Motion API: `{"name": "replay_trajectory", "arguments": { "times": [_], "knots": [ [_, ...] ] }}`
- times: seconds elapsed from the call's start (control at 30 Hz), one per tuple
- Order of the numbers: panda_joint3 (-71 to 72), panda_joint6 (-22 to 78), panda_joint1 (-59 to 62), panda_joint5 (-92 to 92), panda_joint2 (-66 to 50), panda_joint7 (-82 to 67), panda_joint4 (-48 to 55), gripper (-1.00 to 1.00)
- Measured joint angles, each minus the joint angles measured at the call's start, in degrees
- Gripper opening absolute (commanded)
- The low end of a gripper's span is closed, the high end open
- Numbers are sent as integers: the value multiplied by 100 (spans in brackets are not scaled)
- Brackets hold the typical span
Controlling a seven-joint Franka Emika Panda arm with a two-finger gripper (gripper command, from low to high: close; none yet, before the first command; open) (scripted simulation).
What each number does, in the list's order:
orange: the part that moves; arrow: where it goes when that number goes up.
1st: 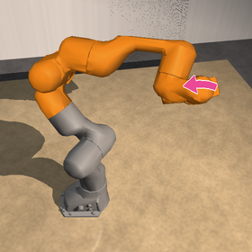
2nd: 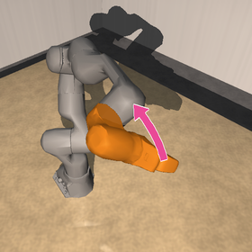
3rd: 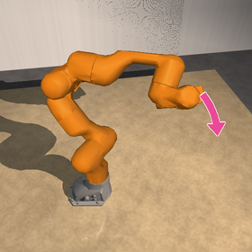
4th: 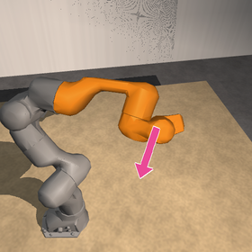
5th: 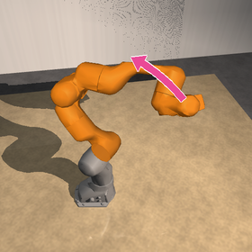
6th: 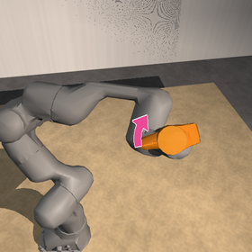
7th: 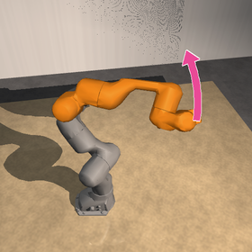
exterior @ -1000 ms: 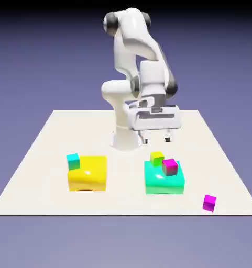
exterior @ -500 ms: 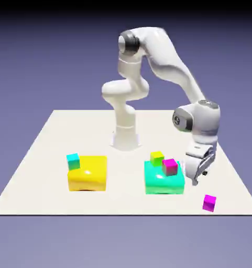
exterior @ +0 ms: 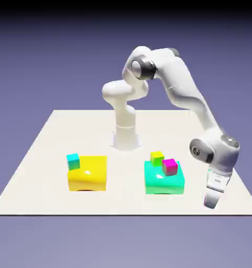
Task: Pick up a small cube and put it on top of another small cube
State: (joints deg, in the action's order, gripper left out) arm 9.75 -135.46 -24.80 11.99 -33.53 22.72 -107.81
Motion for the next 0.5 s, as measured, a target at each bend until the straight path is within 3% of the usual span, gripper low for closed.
{"name": "replay_trajectory", "arguments": {
  "times": [0.5],
  "knots": [
    [-1907, 528, 3021, -667, 3115, 2374, -2529, -100]
  ]
}}
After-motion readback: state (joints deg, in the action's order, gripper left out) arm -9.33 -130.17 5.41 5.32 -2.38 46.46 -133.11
